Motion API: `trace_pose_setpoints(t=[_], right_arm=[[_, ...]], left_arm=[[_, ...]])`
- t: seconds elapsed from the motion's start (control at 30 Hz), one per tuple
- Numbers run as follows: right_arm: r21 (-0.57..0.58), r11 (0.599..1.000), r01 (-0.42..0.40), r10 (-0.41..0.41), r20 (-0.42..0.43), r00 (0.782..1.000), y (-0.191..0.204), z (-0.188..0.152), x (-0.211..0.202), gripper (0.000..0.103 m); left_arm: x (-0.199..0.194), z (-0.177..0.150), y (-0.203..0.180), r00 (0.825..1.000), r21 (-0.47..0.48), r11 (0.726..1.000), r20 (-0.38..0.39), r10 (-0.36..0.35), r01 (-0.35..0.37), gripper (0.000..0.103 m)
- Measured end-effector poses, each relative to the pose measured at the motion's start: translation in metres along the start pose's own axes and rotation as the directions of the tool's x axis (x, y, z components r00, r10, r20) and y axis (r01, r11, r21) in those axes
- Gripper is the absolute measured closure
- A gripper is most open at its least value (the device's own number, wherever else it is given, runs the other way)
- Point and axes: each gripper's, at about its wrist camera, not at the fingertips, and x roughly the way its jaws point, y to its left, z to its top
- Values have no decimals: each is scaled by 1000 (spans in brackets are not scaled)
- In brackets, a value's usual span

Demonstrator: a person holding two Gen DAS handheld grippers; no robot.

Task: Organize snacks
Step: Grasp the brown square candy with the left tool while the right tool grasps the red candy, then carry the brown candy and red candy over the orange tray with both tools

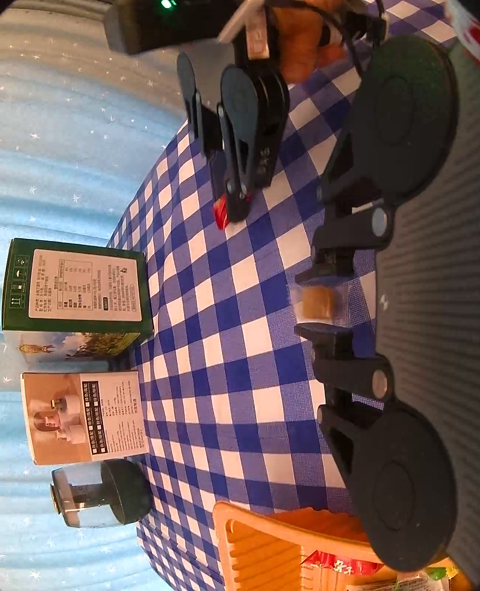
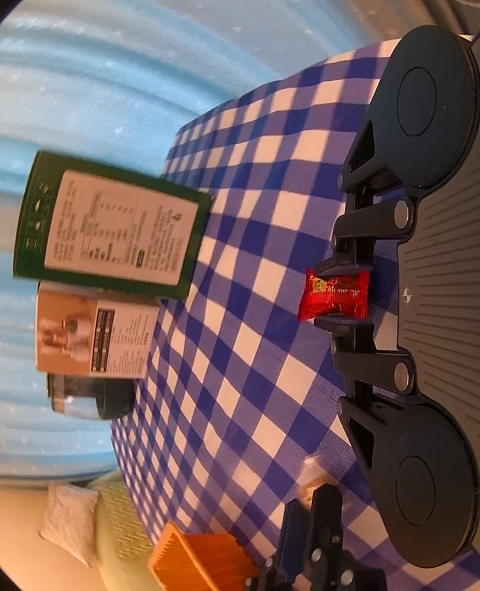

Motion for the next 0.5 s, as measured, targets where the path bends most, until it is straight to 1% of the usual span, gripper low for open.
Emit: trace_pose_setpoints(t=[0.13,0.2,0.33,0.4,0.43,0.5], right_arm=[[127,992,-1,5,-25,1000,-5,0,-14,80],[166,986,-6,11,-33,999,-5,0,-20,80],[202,979,-5,12,-34,999,-3,3,-30,80],[213,977,-5,13,-32,999,-2,3,-34,80],[220,975,-7,15,-33,999,-2,3,-35,80],[239,971,-13,23,-36,999,-2,1,-38,80]], left_arm=[[2,-1,-1,1000,13,1000,0,4,-4,81],[3,-2,-2,1000,26,1000,0,8,-8,81],[6,-3,-4,1000,48,999,4,14,-15,81],[9,-3,-3,1000,54,998,-8,15,-15,81],[11,-4,-3,1000,54,998,-18,14,-13,84],[10,-6,-3,1000,53,998,-20,18,-17,85]])
